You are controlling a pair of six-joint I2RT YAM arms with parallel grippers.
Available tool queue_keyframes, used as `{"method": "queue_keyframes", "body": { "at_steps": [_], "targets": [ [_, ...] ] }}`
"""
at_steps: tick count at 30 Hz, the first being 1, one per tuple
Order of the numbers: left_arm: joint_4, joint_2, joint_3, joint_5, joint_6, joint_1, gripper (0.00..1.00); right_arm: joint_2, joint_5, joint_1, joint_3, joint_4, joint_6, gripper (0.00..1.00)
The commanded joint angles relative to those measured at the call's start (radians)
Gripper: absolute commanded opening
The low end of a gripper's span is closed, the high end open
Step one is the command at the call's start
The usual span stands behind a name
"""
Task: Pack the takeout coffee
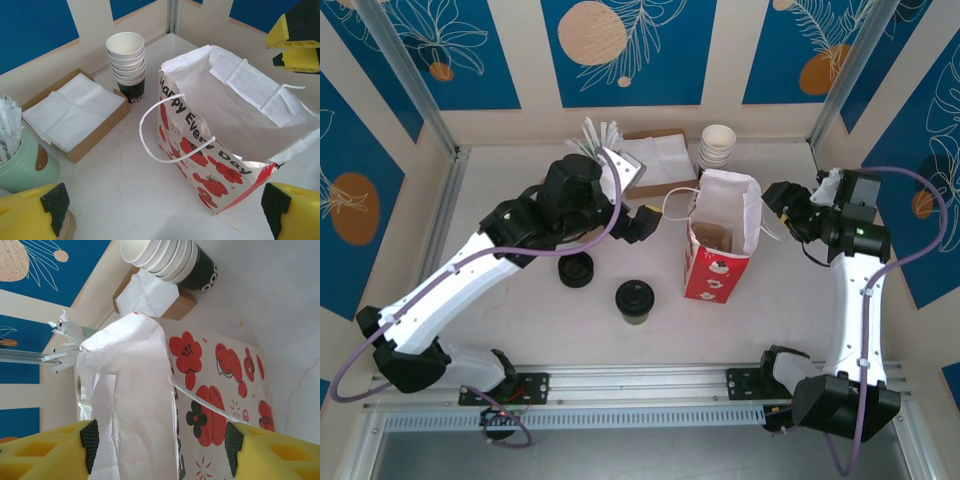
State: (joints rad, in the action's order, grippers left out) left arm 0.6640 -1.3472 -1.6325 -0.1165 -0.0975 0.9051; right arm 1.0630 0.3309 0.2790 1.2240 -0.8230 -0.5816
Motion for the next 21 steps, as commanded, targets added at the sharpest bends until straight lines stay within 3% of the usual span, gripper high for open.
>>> {"method": "queue_keyframes", "body": {
  "at_steps": [1, 7, 11, 17, 21],
  "targets": [
    [-0.044, 0.042, 0.021, 0.008, -0.037, -0.003, 1.00, -0.011, -0.050, 0.007, 0.066, -0.086, 0.096, 0.71],
    [-0.077, 0.098, 0.114, -0.018, -0.073, -0.003, 1.00, 0.000, -0.047, 0.017, 0.098, -0.084, 0.130, 0.72],
    [-0.057, 0.125, 0.186, -0.035, -0.102, -0.003, 1.00, 0.015, 0.065, 0.017, 0.110, -0.067, 0.171, 0.72],
    [-0.009, 0.146, 0.293, -0.016, -0.170, 0.019, 1.00, 0.029, 0.099, -0.048, 0.065, -0.019, 0.197, 0.71],
    [0.025, 0.158, 0.366, -0.148, -0.204, 0.113, 1.00, 0.037, 0.035, -0.083, 0.039, -0.017, 0.201, 0.71]
  ]
}}
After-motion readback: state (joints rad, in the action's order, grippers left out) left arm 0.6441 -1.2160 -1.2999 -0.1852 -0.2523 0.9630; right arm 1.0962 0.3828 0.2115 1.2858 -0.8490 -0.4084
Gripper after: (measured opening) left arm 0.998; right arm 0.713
